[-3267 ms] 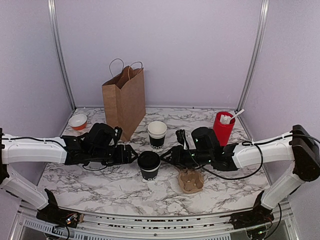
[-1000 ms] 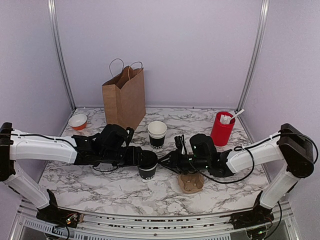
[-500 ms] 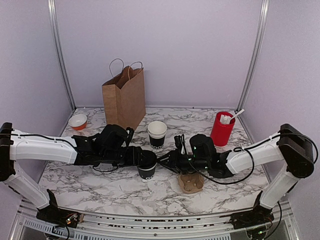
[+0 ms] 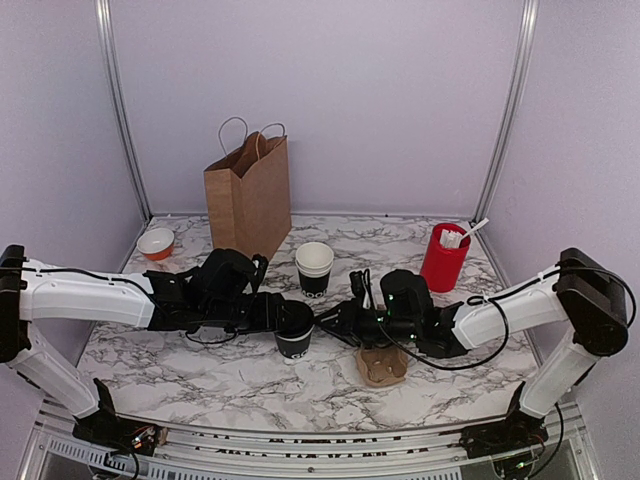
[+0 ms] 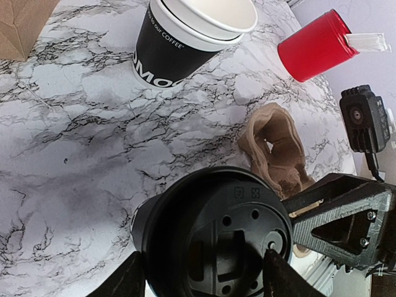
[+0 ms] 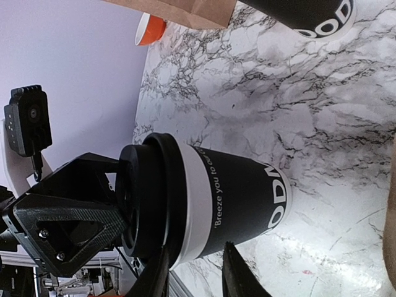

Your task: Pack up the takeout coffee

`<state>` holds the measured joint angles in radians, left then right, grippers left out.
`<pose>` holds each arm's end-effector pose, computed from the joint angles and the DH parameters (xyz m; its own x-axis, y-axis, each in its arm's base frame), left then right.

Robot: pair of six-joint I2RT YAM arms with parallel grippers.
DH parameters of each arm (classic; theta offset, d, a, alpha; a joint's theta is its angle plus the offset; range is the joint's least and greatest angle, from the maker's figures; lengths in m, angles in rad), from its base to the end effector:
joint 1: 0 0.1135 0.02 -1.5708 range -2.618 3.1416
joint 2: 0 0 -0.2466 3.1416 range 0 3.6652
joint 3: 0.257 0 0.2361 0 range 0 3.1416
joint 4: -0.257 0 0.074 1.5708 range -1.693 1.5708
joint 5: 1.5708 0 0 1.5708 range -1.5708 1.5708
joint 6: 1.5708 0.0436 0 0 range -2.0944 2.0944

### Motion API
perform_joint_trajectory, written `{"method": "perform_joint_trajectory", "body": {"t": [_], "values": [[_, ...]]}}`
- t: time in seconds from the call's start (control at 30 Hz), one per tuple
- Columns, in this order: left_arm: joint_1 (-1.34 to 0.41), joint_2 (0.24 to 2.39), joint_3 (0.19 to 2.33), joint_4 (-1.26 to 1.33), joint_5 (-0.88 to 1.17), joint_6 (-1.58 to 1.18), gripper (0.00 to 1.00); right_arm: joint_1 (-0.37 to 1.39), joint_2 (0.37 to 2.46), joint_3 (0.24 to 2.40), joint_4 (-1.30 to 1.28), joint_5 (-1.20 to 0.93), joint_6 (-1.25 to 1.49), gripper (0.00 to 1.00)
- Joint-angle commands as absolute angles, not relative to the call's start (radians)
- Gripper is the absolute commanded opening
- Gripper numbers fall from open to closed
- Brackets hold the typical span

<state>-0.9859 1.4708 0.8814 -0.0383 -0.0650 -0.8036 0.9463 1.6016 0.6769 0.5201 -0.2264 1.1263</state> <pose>0.1755 -0.2600 0.2128 -0.8031 -0.0883 -0.5893 0.3240 0.7653 -0.5562 0.1792 0.2654 0.1679 -0.9216 0.2260 -0.3155 -0.1840 0.4613 0.8679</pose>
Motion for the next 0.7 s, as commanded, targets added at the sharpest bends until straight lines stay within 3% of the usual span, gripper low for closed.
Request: {"method": "perform_joint_trajectory", "body": {"t": [0.0, 0.67], "values": [[-0.991, 1.459, 0.866, -0.029, -0.074, -0.802, 0.65, 0.959, 1.627, 0.696, 0.569, -0.228, 1.135, 0.28], [-0.992, 1.452, 0.857, -0.023, -0.074, -0.81, 0.65, 0.98, 1.591, 0.674, 0.592, -0.177, 1.123, 0.28]]}}
